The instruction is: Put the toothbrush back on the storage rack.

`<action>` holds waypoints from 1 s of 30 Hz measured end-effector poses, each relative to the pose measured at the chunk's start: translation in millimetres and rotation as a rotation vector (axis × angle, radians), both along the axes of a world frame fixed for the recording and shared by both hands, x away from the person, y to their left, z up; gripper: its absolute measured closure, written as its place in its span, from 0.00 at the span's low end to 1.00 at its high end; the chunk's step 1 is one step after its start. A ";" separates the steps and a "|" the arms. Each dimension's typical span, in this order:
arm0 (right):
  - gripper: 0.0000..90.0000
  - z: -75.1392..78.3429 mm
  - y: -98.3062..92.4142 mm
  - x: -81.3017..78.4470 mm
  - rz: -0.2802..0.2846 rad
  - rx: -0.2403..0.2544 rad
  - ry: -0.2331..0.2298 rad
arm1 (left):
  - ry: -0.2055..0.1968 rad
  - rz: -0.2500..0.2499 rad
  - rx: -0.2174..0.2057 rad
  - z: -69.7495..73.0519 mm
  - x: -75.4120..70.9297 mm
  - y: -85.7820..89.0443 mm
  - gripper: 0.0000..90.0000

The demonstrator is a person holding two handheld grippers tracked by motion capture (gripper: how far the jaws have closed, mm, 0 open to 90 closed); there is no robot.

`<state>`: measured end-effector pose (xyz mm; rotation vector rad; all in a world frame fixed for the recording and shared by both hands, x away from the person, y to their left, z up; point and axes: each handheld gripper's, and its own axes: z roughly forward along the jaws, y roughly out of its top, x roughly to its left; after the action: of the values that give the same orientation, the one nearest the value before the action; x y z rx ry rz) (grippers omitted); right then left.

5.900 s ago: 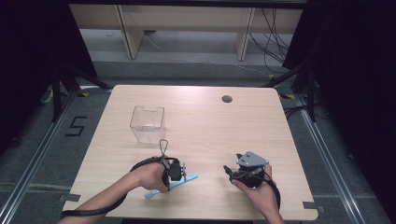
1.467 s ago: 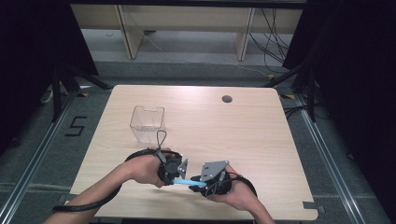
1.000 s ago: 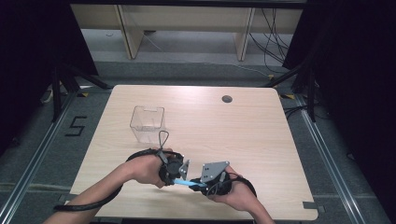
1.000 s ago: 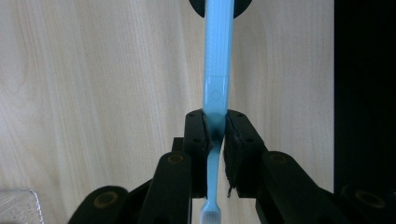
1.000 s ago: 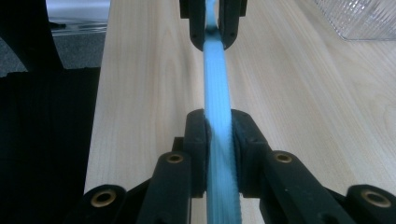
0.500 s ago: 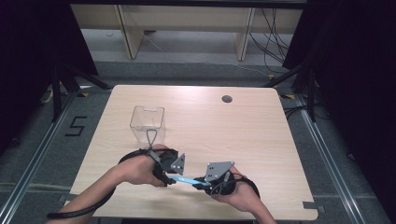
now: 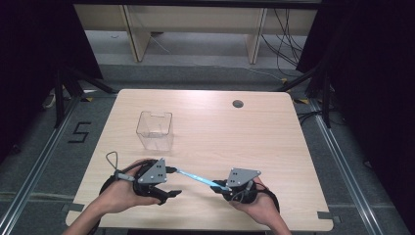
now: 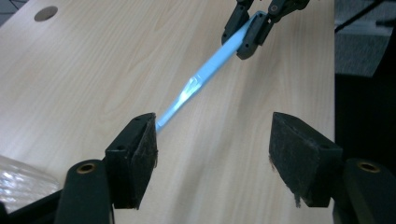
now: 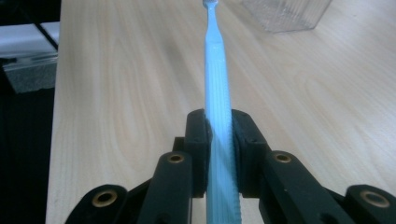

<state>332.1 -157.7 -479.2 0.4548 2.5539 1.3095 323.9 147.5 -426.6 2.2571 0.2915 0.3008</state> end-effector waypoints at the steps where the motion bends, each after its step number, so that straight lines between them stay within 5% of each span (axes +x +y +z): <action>1: 0.88 0.8 -1.2 0.1 -0.004 0.007 -0.012 | 0.014 0.005 -0.015 -4.7 -2.4 2.2 0.35; 5: 0.88 5.9 -6.4 1.0 -0.034 0.031 -0.034 | 0.071 0.047 -0.048 -21.3 -6.5 8.2 0.34; 13: 0.88 13.0 -5.7 2.3 -0.085 0.105 -0.095 | 0.204 0.186 -0.259 -43.1 6.0 11.9 0.32; 17: 0.88 17.9 -2.2 3.9 -0.103 0.163 -0.137 | 0.216 0.218 -0.305 -42.5 14.7 8.4 0.31; 23: 0.88 19.1 2.1 4.8 -0.097 0.184 -0.143 | 0.247 0.240 -0.428 -37.6 26.4 -0.3 0.30; 30: 0.88 20.2 7.2 4.5 -0.110 0.214 -0.149 | 0.254 0.234 -0.512 -29.3 31.4 -9.1 0.33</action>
<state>336.6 -150.5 -459.0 0.5084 2.2468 1.5219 355.3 138.4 -455.8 1.7524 0.6868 0.0465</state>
